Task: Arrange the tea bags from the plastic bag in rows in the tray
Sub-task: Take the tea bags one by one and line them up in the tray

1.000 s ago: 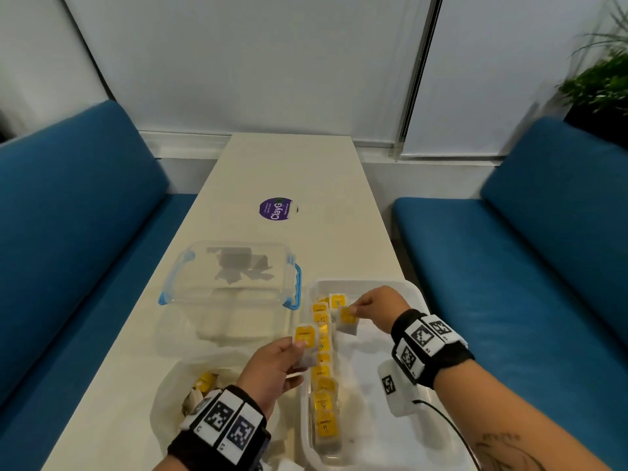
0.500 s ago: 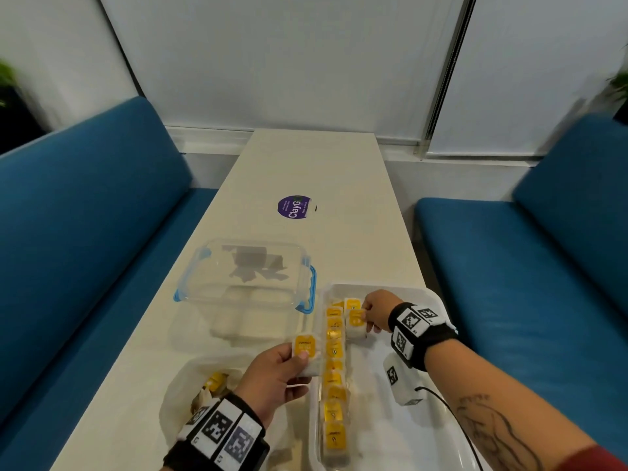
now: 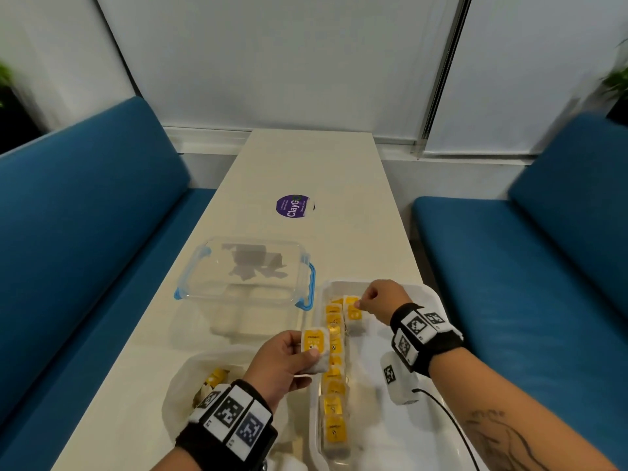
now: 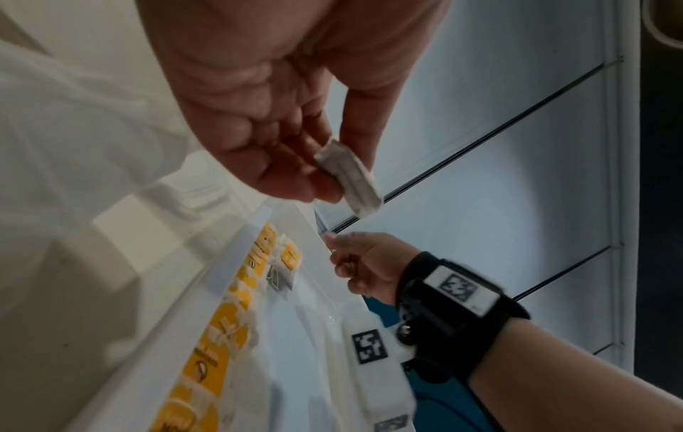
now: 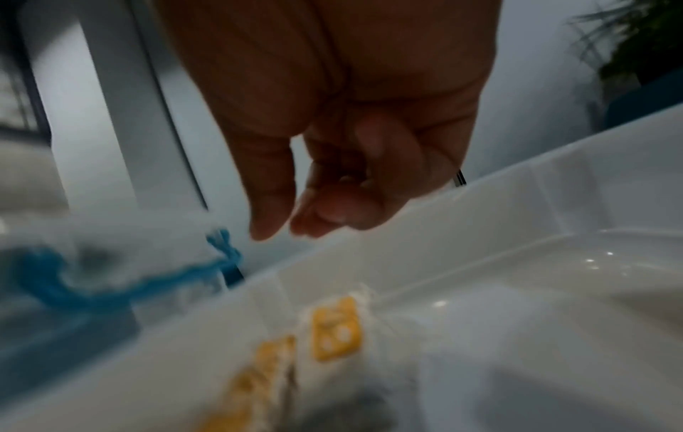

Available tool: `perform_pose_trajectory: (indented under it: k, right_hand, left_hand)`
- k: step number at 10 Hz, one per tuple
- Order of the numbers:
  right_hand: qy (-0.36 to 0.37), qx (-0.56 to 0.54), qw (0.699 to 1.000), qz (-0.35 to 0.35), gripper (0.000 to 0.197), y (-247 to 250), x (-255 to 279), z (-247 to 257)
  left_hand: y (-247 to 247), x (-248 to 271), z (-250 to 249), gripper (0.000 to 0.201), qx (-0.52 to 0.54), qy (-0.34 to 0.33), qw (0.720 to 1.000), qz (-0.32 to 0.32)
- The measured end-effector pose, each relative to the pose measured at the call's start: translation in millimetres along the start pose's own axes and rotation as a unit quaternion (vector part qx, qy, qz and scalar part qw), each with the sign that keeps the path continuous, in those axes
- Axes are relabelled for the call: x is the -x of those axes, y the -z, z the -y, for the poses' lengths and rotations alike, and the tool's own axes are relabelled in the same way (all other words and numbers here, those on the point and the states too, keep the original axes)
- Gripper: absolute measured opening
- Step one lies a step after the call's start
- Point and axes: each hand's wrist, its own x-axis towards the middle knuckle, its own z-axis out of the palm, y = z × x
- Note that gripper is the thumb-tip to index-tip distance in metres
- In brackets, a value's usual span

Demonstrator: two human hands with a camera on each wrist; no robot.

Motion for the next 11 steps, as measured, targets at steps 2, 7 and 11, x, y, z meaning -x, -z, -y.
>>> perform_pose_trajectory:
  k: [2,7,11]
  right_hand:
    - [0.056,-0.189,0.959,0.202,0.018,8,67,13]
    - [-0.090,-0.125,0.988,0.015,0.022,2,60,-14]
    - [-0.171,-0.088,0.976,0.100,0.019,-29,9,-16]
  left_hand:
    - [-14,1,-5,0.010,-0.024,-0.021,0.999,0.008]
    - [-15,18,21,0.033,-0.216,-0.046,0.975,0.015]
    - [-14,22,35,0.045,-0.258,-0.022,0.964,0.063]
